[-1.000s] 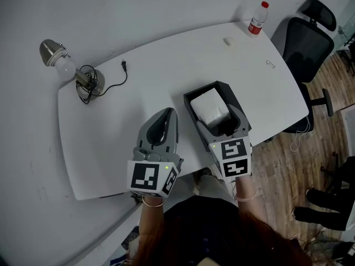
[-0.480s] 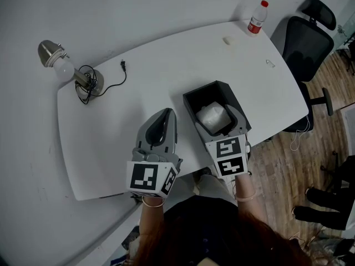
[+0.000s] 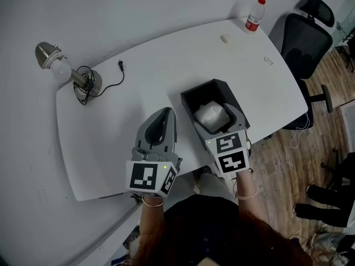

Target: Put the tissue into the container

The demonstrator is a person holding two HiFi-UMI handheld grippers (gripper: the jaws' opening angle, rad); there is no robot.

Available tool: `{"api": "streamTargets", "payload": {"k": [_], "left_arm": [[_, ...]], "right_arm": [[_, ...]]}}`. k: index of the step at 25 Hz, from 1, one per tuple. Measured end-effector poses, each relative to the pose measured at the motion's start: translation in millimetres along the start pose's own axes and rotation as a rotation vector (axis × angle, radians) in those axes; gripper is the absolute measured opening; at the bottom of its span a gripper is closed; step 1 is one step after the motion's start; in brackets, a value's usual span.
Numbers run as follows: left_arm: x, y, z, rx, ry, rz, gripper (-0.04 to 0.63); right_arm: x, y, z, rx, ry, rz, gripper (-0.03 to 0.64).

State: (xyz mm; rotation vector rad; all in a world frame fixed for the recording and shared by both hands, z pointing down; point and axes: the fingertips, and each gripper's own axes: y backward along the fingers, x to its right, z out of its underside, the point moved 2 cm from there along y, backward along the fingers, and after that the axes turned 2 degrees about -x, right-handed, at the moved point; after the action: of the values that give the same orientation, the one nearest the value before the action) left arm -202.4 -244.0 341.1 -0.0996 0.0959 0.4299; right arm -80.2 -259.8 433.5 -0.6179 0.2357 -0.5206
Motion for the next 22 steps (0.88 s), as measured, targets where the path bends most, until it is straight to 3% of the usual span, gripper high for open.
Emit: {"api": "streamTargets", "payload": {"k": [22], "left_arm": [[13.8,-1.5,-0.1,0.000,-0.009,0.015,0.034]], "right_arm": [[1.4,12.5,10.8,-0.051,0.012,-0.010,0.414]]}}
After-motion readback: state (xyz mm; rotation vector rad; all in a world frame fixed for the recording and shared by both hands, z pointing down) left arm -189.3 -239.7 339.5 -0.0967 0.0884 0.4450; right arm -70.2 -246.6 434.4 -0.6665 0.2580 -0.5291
